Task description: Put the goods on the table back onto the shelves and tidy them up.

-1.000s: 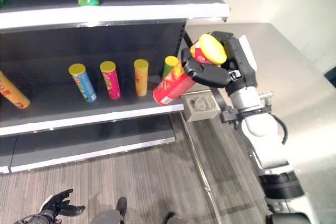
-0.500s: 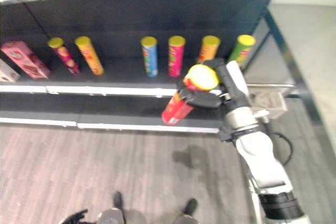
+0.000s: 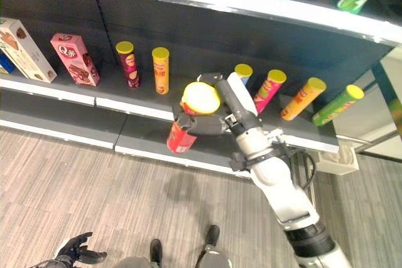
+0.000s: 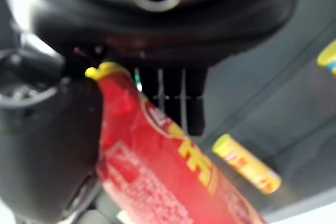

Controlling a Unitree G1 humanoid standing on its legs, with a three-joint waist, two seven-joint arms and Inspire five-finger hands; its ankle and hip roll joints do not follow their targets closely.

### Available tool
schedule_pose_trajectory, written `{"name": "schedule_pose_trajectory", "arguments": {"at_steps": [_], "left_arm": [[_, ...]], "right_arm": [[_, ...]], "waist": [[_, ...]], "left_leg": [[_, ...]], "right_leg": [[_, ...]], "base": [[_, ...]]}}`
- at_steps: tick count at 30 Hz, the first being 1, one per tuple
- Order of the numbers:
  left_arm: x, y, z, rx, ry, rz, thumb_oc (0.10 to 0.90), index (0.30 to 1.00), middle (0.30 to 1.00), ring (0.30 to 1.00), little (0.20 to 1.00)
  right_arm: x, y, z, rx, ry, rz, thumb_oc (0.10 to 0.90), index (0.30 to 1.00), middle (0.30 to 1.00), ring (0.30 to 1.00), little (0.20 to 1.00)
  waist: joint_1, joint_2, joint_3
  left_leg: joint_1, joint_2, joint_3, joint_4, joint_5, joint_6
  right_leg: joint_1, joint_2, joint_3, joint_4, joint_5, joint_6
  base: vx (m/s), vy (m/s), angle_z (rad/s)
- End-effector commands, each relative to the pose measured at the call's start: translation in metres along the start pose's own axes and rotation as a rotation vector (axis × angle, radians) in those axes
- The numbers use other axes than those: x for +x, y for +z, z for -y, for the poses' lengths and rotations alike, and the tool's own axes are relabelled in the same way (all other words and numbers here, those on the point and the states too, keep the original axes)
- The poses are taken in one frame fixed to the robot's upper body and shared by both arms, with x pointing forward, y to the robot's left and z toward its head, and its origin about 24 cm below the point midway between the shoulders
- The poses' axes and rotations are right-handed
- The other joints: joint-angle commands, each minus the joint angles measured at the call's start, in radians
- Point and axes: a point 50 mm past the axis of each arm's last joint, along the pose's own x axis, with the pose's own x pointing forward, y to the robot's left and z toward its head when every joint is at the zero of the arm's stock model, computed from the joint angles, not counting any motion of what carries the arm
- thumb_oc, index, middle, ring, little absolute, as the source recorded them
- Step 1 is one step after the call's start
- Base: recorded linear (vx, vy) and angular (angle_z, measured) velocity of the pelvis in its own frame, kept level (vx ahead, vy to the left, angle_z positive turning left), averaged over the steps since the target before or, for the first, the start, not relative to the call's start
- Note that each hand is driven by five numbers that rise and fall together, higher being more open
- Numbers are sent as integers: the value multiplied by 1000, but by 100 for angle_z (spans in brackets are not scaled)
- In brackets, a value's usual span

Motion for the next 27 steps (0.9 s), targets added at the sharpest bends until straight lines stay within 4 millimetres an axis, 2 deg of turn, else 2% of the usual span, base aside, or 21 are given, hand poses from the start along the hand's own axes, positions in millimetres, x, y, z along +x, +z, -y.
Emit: {"name": "schedule_pose_trajectory", "arguments": {"at_steps": [1, 10, 13, 16, 19, 23, 25, 27], "left_arm": [[-4, -4, -3, -2, 11, 28, 800, 900, 900, 900, 900], [-12, -28, 7, -22, -1, -46, 800, 900, 900, 900, 900], [-13, -29, 9, -22, -1, -46, 800, 900, 900, 900, 900], [-11, -22, 11, -19, 3, -18, 800, 900, 900, 900, 900], [-10, -5, 14, -16, -15, 55, 800, 900, 900, 900, 900], [-9, 2, 16, -11, -26, 85, 800, 900, 900, 900, 900], [-9, 8, 17, -10, -34, 111, 800, 900, 900, 900, 900], [-8, 15, 18, 11, -40, 140, 800, 900, 900, 900, 900]], "right_arm": [[19, 52, 36, -71, -181, 281, 400, 300, 300, 300, 300], [23, 47, 30, -118, -203, 257, 400, 300, 300, 300, 300], [28, 44, 33, -169, -272, 246, 400, 300, 300, 300, 300], [36, 37, 37, -230, -358, 215, 400, 300, 300, 300, 300], [48, 27, 50, -281, -480, 161, 400, 300, 300, 300, 300], [54, 20, 63, -347, -550, 128, 400, 300, 300, 300, 300], [58, 16, 75, -387, -596, 107, 400, 300, 300, 300, 300], [62, 16, 100, -491, -683, 91, 400, 300, 300, 300, 300]], "waist": [[0, 10, -17], [32, 26, -26], [47, 36, -17], [64, 47, -2], [99, 76, 31], [114, 91, 39], [126, 100, 47], [144, 120, 65]], "left_leg": [[-54, 61, -90, -9, -37, -77], [-62, 85, -135, -9, -32, -90], [-70, 89, -147, -9, -29, -94], [-90, 90, -164, -9, -21, -98], [-138, 86, -207, -9, 3, -108], [-163, 83, -234, -9, 13, -113], [-178, 81, -247, -9, 19, -115], [-208, 75, -272, -9, 32, -118]], "right_leg": [[110, -1, -41, -47, 2, 18], [151, 2, -106, -64, -23, 9], [155, 1, -124, -63, -32, 7], [151, -2, -145, -61, -38, 5], [133, -7, -181, -54, -45, 1], [129, -13, -210, -45, -56, 0], [123, -17, -227, -35, -62, -1], [105, -26, -251, -12, -74, -1]], "base": [[115, -131, 76], [93, -85, 16], [47, -56, 16], [-15, -53, 28], [-55, -77, 35], [-17, -40, 46], [-29, -35, 31], [-48, -53, 34]]}}
